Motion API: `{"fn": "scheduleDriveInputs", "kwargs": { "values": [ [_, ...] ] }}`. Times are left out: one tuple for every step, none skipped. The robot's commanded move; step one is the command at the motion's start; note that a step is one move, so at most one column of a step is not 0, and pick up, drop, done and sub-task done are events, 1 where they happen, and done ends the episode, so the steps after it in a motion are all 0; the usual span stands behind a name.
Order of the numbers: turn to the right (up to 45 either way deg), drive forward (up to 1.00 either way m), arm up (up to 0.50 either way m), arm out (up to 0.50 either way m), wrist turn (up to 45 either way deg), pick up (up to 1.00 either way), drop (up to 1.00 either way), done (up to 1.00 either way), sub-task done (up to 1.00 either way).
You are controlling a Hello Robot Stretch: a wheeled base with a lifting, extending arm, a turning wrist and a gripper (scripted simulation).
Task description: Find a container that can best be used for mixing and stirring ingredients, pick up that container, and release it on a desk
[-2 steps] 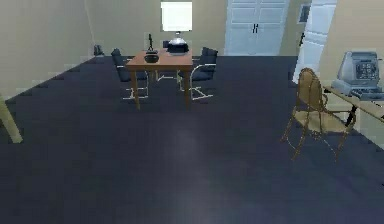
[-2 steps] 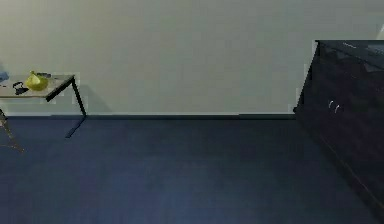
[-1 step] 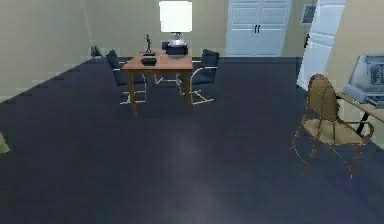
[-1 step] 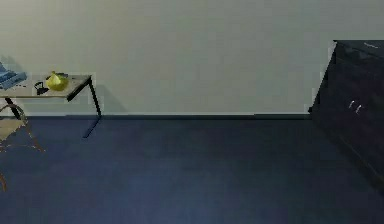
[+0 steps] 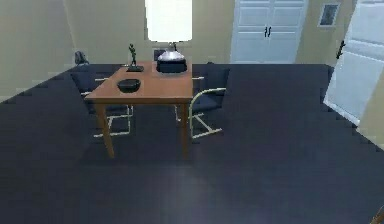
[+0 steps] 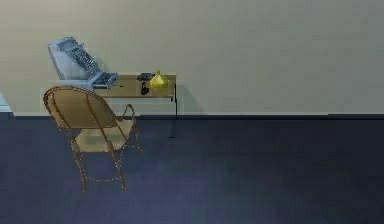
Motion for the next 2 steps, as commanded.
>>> {"fn": "scheduleDriveInputs", "kwargs": {
  "values": [
    [3.0, 0.00, 0.00, 0.00, 0.0, 0.00, 0.00, 0.00, 0.00],
    [0.0, 1.00, 0.00, 0.00, 0.0, 0.00, 0.00, 0.00, 0.00]
  ]
}}
